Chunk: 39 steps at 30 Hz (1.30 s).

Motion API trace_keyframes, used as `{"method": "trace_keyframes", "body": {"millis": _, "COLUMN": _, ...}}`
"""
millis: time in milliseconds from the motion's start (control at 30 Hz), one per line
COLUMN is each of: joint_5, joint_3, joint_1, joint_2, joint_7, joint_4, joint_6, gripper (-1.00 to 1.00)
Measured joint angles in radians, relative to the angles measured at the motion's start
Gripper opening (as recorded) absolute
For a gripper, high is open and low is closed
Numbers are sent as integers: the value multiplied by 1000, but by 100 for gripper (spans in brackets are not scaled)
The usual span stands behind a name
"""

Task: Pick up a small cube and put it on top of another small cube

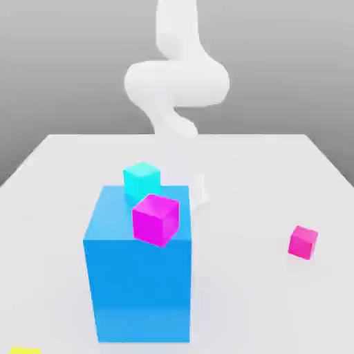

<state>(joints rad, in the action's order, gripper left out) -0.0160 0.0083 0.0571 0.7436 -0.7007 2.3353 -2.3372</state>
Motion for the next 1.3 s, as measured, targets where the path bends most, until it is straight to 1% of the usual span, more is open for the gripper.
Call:
{"method": "trace_keyframes", "body": {"millis": 333, "joint_5": -53, "joint_3": 23, "joint_1": 226, "joint_2": -229, "joint_7": 411, "joint_4": 142, "joint_6": -150, "gripper": 0}}
{"method": "trace_keyframes", "body": {"millis": 633, "joint_5": -76, "joint_3": 35, "joint_1": 423, "joint_2": -431, "joint_7": 791, "joint_4": 268, "joint_6": -283, "gripper": 0}}
{"method": "trace_keyframes", "body": {"millis": 833, "joint_5": -66, "joint_3": 58, "joint_1": 542, "joint_2": -565, "joint_7": 1064, "joint_4": 353, "joint_6": -373, "gripper": 0}}
{"method": "trace_keyframes", "body": {"millis": 1133, "joint_5": -11, "joint_3": 137, "joint_1": 711, "joint_2": -764, "joint_7": 1492, "joint_4": 476, "joint_6": -511, "gripper": 0}}
{"method": "trace_keyframes", "body": {"millis": 1233, "joint_5": -38, "joint_3": 123, "joint_1": 715, "joint_2": -861, "joint_7": 1502, "joint_4": 470, "joint_6": -588, "gripper": 0}}
{"method": "trace_keyframes", "body": {"millis": 1300, "joint_5": -68, "joint_3": 89, "joint_1": 741, "joint_2": -933, "joint_7": 1484, "joint_4": 458, "joint_6": -646, "gripper": 0}}
